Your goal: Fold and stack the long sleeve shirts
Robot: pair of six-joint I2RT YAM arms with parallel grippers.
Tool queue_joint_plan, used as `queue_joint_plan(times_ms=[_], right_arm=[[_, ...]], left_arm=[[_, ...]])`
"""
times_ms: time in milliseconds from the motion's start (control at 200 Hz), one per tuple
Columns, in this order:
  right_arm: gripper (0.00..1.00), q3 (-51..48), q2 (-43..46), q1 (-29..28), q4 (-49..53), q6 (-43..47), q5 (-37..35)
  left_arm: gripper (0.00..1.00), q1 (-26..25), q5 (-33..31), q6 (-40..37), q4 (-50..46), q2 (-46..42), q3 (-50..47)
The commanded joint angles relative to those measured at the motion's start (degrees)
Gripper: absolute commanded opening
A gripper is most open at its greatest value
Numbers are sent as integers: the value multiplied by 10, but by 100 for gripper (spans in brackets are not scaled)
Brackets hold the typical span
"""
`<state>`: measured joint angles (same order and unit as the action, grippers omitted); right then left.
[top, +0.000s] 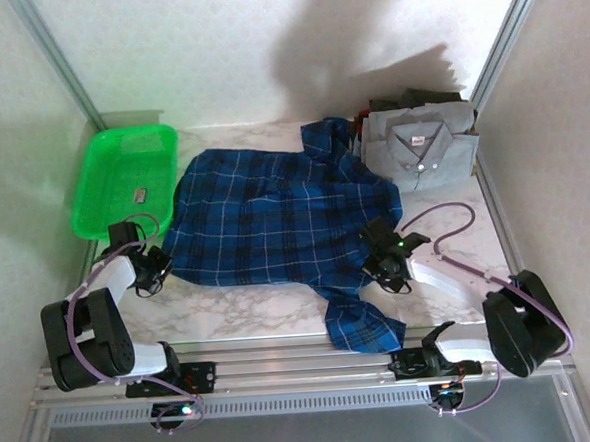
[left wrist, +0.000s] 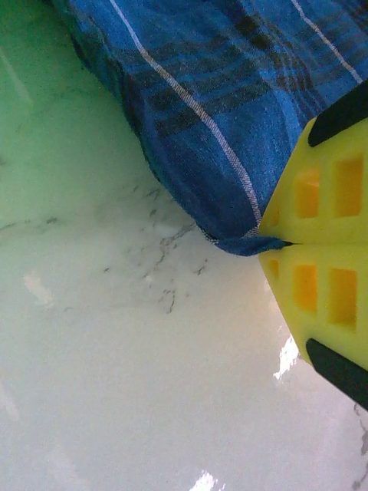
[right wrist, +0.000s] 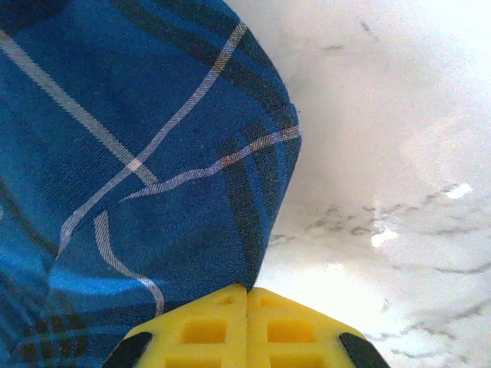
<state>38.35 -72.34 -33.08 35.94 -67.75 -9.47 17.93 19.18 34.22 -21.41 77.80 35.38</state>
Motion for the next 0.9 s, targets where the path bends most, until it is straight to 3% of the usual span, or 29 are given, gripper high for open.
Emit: queue_joint_plan(times_ms=[0, 225, 440, 501, 541, 666, 731, 891], right_arm=[[0, -8, 31, 6, 81, -1, -31], [0, -18, 101, 10, 164, -22, -44], [0, -32, 148, 47, 225, -15, -53], [0, -34, 156, 52, 229, -10, -52], [0, -32, 155, 53, 226, -6, -50], [0, -26, 144, 54, 222, 4, -47], [0, -22, 139, 54, 220, 11, -43], [0, -30, 138, 54, 225, 15, -38]], left_arm=[[0, -4, 12, -10, -11, -17, -7], [0, -51, 33, 21, -4, -21, -12], [3, -92, 29, 62, -2, -35, -27], [13, -96, 28, 65, -14, -36, -31], [29, -96, 24, 66, -24, -40, -35], [65, -96, 5, 76, -66, -73, -28], [72, -97, 15, 81, -90, -88, -19], [74, -132, 51, 105, -126, -109, -22]])
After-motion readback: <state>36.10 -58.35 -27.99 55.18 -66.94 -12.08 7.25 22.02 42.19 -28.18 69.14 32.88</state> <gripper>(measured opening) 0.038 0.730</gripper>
